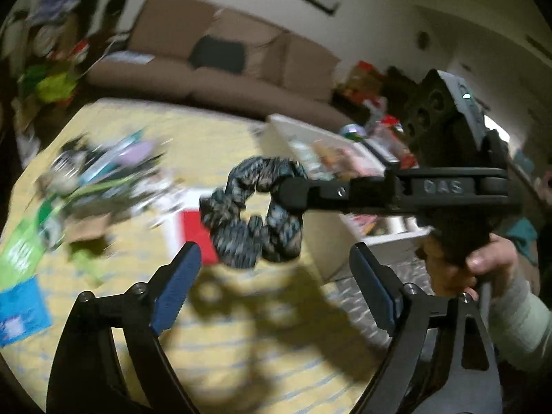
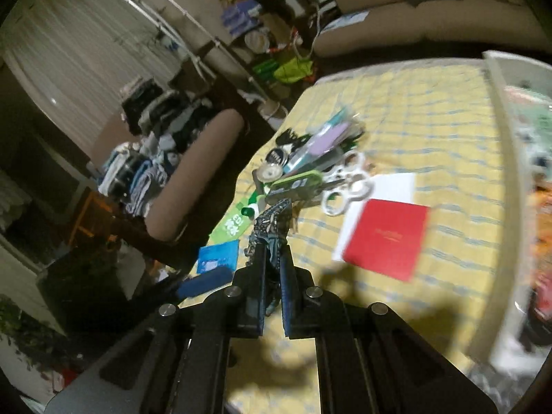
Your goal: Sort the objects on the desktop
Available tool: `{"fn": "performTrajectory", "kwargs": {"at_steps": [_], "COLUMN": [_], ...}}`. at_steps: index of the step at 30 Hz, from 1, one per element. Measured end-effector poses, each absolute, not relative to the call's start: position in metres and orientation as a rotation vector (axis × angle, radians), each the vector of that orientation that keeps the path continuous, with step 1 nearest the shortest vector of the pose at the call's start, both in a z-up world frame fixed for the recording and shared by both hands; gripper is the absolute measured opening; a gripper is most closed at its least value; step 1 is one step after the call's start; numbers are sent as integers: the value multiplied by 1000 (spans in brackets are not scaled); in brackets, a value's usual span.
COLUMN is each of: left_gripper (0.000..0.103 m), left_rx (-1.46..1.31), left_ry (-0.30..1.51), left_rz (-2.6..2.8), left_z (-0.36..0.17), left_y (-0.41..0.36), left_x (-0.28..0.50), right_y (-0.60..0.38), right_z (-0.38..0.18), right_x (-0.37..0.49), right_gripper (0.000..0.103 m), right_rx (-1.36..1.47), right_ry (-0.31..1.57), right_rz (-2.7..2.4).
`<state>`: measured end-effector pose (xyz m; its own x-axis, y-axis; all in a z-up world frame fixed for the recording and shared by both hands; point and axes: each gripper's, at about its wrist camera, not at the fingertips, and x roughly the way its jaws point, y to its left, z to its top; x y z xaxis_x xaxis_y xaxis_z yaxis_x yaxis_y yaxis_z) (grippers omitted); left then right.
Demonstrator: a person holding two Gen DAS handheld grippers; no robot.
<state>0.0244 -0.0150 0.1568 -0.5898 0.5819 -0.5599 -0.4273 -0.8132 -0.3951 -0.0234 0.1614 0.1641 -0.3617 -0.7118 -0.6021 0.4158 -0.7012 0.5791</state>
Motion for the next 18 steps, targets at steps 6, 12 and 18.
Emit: {"fn": "performTrajectory", "kwargs": {"at_steps": [6,12,18], "left_gripper": [88,93,93], "left_rx": [-885,-904,-955], "left_ry": [-285,-216,-159], "left_rz": [2282,2205,2162], "left_z": [182,190,176], "left_y": [62,151,234], "left_x": [28,30,15], "right_y": [263,382,482], "right_z": [209,220,175], "right_x": [22,44,45], "right_gripper": [6,6,6], "right_rx": [1058,1052,1196], "right_ry": [-498,-587,-703], "right_rz": [-2246,-2429,-2497]}}
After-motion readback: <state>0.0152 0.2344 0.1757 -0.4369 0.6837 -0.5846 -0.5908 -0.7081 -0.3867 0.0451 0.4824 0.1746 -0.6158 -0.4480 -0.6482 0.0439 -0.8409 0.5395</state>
